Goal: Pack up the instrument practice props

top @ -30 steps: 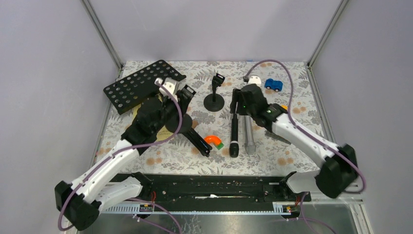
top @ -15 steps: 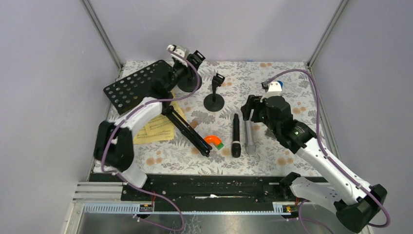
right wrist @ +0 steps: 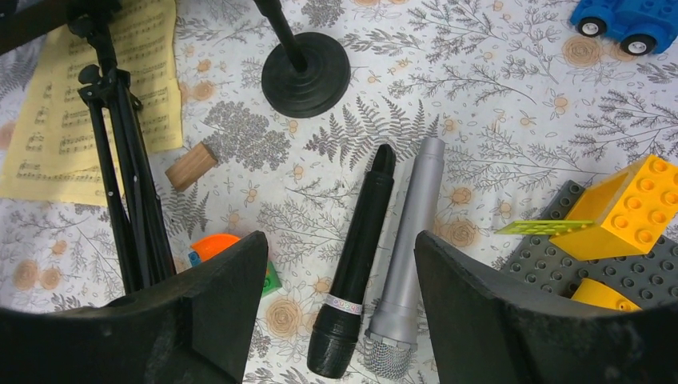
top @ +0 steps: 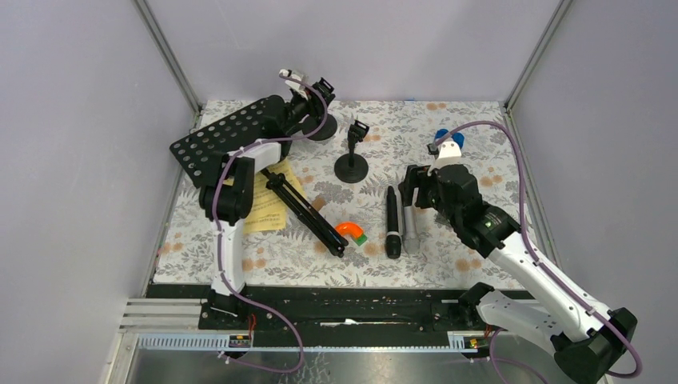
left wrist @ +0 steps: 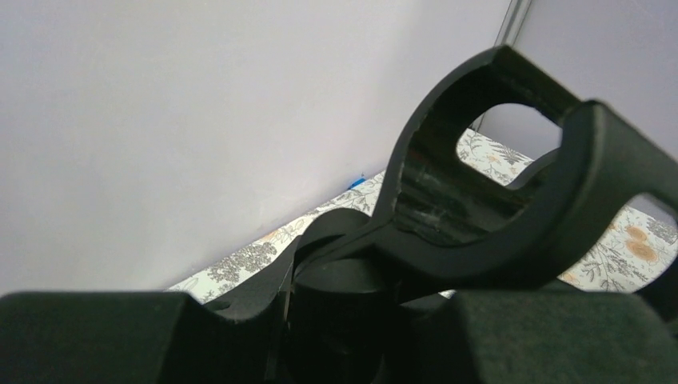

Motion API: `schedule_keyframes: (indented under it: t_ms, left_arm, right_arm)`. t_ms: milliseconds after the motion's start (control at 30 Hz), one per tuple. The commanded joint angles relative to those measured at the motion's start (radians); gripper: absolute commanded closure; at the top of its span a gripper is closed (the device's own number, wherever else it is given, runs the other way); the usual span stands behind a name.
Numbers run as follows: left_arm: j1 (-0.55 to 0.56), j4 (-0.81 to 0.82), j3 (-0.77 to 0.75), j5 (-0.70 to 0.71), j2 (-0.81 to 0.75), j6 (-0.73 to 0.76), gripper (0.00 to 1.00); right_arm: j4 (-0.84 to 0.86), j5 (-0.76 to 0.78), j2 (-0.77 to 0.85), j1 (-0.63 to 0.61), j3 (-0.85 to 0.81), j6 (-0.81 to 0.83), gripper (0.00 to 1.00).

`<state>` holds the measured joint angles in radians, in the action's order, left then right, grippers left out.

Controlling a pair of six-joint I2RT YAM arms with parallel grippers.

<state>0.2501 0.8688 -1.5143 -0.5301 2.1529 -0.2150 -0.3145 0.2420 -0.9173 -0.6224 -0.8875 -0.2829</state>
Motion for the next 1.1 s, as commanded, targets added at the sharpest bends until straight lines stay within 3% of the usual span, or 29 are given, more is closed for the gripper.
schedule_keyframes:
  t_ms: [0, 267, 433, 533, 700, 933, 967, 1067]
  left_arm:
    - [0.004, 0.186, -0.126, -0.105, 0.064, -0.107, 1.00]
    - [0.023, 0.135, -0.160, -0.116, 0.162, -0.061, 0.99]
    - [0.033, 0.108, -0.193, -0.089, 0.222, -0.031, 0.93]
    - [0.033, 0.092, -0.217, -0.072, 0.253, -0.015, 0.80]
    - [0.033, 0.085, -0.208, -0.041, 0.262, 0.004, 0.72]
    - [0.034, 0.109, -0.117, -0.005, 0.227, 0.015, 0.40]
    - [0.034, 0.121, -0.054, 0.016, 0.189, 0.023, 0.28]
    - [0.034, 0.161, 0.044, 0.044, 0.131, 0.013, 0.17]
  right_arm:
    - [0.009, -0.001, -0.003, 0.006, 0.011, 0.034, 0.25]
    - [0.040, -0.029, -0.021, 0.006, 0.041, 0.013, 0.24]
    - [0.041, -0.031, -0.020, 0.005, 0.050, 0.011, 0.24]
    - [0.040, -0.032, -0.019, 0.006, 0.054, 0.014, 0.24]
    - [0.036, -0.032, -0.020, 0.006, 0.052, 0.026, 0.23]
    - [0.029, -0.047, -0.009, 0.006, 0.055, 0.025, 0.23]
    - [0.030, -0.049, 0.004, 0.005, 0.060, 0.024, 0.23]
    - [0.021, -0.053, 0.019, 0.005, 0.061, 0.024, 0.22]
